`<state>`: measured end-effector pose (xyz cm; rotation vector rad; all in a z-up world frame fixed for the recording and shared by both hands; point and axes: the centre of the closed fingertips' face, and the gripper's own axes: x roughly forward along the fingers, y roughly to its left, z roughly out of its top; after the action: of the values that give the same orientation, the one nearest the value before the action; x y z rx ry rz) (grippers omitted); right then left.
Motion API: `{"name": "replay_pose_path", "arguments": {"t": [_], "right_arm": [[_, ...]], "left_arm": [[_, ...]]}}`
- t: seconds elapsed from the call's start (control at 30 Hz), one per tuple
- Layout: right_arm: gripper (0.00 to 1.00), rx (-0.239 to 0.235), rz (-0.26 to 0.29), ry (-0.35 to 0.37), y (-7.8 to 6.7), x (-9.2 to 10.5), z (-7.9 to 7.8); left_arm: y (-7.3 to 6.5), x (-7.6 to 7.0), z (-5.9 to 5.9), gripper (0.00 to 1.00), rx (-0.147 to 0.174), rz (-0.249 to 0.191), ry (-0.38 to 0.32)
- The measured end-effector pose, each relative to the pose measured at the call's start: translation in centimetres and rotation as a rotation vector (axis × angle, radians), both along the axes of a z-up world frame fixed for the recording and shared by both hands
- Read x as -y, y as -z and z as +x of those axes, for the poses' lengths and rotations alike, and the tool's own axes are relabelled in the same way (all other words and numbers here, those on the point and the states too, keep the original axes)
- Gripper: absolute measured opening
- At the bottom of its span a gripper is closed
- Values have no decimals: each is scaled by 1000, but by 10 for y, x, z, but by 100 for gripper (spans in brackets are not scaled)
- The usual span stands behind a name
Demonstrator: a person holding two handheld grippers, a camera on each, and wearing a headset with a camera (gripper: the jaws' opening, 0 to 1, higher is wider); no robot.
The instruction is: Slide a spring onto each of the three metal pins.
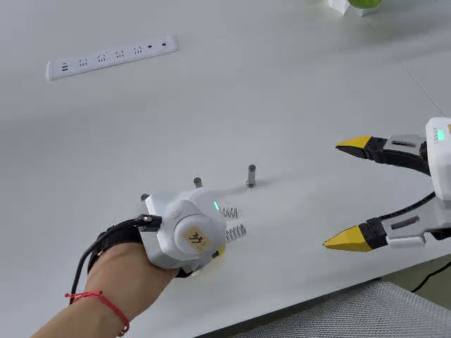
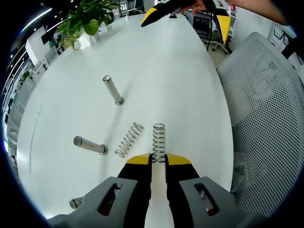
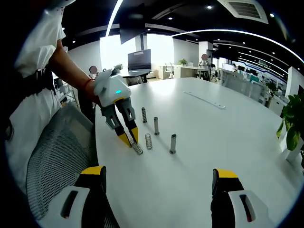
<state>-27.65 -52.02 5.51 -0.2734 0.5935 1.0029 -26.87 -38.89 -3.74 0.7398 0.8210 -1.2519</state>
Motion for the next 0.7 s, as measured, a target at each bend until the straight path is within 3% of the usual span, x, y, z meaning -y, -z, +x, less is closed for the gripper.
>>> {"name": "replay_pose_path", "arguments": {"t": [0.33,0.47,0.7], "right_arm": [[90,-7,2,-16,-1,-6,-2],[90,-5,1,-21,-4,-7,-2],[89,3,-11,-34,-11,-8,-1]], "left_arm": [[-13,4,-1,7,-1,-52,-19],[-21,6,-4,7,-12,-91,-32],[-43,4,-3,7,-2,-167,-63]]}}
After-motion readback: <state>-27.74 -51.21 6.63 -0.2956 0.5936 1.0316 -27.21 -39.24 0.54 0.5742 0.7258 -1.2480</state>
